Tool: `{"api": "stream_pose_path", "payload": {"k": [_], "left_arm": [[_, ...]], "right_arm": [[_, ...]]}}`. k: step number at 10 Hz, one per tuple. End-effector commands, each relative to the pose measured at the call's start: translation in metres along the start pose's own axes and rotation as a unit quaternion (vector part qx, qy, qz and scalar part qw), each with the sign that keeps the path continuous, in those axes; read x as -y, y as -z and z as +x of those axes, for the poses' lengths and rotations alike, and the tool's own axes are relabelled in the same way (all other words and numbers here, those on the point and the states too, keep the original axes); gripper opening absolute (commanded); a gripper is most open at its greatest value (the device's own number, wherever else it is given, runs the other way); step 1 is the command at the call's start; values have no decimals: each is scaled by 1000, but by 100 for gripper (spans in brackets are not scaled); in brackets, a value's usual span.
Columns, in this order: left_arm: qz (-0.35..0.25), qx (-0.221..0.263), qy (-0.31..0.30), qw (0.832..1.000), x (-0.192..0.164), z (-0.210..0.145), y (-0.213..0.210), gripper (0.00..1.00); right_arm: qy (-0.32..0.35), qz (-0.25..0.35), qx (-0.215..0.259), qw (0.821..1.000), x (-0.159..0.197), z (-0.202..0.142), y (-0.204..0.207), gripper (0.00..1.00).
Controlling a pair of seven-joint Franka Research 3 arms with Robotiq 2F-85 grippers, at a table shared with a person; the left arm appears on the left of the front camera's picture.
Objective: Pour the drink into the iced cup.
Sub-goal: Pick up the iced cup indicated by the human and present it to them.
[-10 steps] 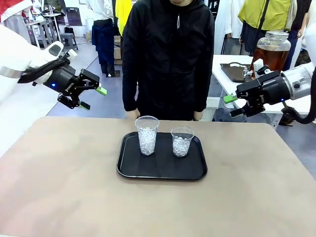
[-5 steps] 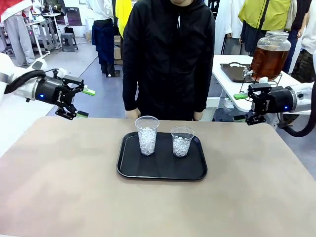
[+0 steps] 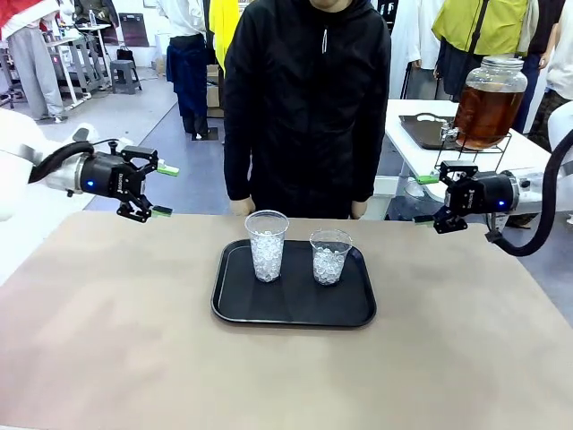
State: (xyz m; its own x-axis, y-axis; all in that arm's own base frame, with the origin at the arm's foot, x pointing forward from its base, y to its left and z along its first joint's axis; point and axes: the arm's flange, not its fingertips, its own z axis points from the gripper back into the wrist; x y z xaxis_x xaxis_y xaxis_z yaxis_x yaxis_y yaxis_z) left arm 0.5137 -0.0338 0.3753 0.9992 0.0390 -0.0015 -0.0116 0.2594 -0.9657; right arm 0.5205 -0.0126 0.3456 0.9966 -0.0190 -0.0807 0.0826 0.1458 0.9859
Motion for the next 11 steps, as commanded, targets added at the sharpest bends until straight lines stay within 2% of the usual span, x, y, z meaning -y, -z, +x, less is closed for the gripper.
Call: {"api": "stream_pose_path", "payload": {"k": [1, 5, 6, 11], "left_arm": [[-16, -14, 31, 999, 3, 12, 2, 100], [-27, -5, 58, 998, 3, 16, 0, 100], [-8, -12, 38, 999, 7, 15, 5, 100], [-8, -12, 38, 999, 7, 15, 5, 100]], "right_arm": [[-15, 11, -4, 1000, -11, 12, 1, 100], [-26, 10, -15, 1000, -12, 16, 5, 100], [-19, 0, -7, 1000, -12, 12, 3, 100], [-19, 0, -7, 1000, -12, 12, 3, 100]]}}
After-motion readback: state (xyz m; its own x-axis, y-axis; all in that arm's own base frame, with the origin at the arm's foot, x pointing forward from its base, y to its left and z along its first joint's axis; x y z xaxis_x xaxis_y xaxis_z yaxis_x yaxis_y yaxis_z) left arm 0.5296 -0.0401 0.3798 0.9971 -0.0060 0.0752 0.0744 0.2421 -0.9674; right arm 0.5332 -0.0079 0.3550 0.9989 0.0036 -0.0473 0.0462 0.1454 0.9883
